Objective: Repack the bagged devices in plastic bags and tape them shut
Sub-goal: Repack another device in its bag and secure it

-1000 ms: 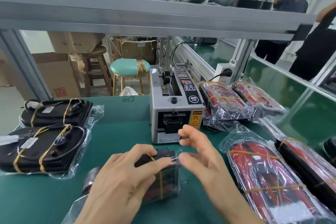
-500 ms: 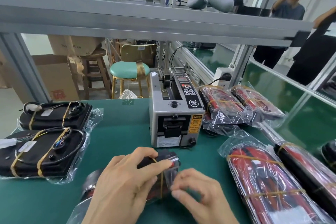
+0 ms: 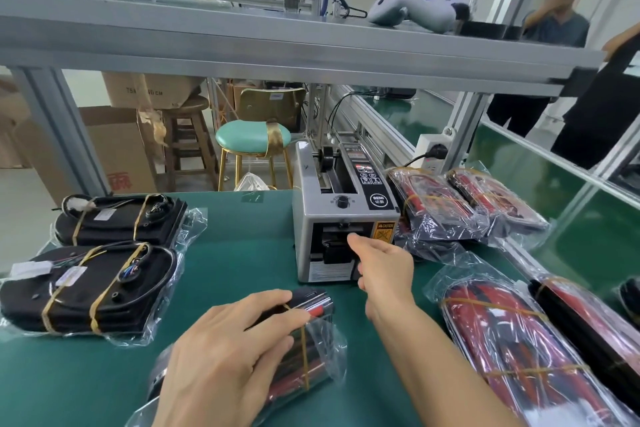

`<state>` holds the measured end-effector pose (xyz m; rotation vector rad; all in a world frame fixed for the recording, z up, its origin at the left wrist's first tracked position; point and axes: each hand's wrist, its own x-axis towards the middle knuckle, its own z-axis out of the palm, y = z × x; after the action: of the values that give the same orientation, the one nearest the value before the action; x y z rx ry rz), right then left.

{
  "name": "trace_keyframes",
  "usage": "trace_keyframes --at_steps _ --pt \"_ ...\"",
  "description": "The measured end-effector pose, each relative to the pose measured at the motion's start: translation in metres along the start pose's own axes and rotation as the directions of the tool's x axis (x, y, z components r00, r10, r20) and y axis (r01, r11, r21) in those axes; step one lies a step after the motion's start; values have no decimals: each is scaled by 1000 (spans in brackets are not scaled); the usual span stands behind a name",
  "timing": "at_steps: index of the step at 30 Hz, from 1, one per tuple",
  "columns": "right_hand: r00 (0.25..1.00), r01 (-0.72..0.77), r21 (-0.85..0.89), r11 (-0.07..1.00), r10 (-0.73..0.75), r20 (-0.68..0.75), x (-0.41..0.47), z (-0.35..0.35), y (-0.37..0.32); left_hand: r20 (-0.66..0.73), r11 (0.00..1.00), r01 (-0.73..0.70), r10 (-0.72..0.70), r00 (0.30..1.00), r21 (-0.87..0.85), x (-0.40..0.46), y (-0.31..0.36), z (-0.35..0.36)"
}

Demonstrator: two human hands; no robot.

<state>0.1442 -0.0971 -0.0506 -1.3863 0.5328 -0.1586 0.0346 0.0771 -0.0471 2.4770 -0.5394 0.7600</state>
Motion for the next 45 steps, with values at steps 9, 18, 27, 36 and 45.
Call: trace_keyframes --at_steps 9,18,27,36,45 --pt "987 -91 47 995 96 -125 -3 17 -4 -11 1000 -14 14 1000 21 1 5 -2" --pt "968 -249 164 954 240 72 -10 5 -8 -41 999 42 -41 998 33 4 6 4" --pt "865 -17 -67 998 48 499 -65 -31 -18 -55 992 117 -114 992 46 8 8 11" --pt "925 -7 -133 991 57 376 -60 -21 -21 -4 990 142 -142 990 25 5 17 8" --pt "931 -9 -147 989 62 361 -60 -24 -14 -42 997 80 -80 996 -1 6 25 11"
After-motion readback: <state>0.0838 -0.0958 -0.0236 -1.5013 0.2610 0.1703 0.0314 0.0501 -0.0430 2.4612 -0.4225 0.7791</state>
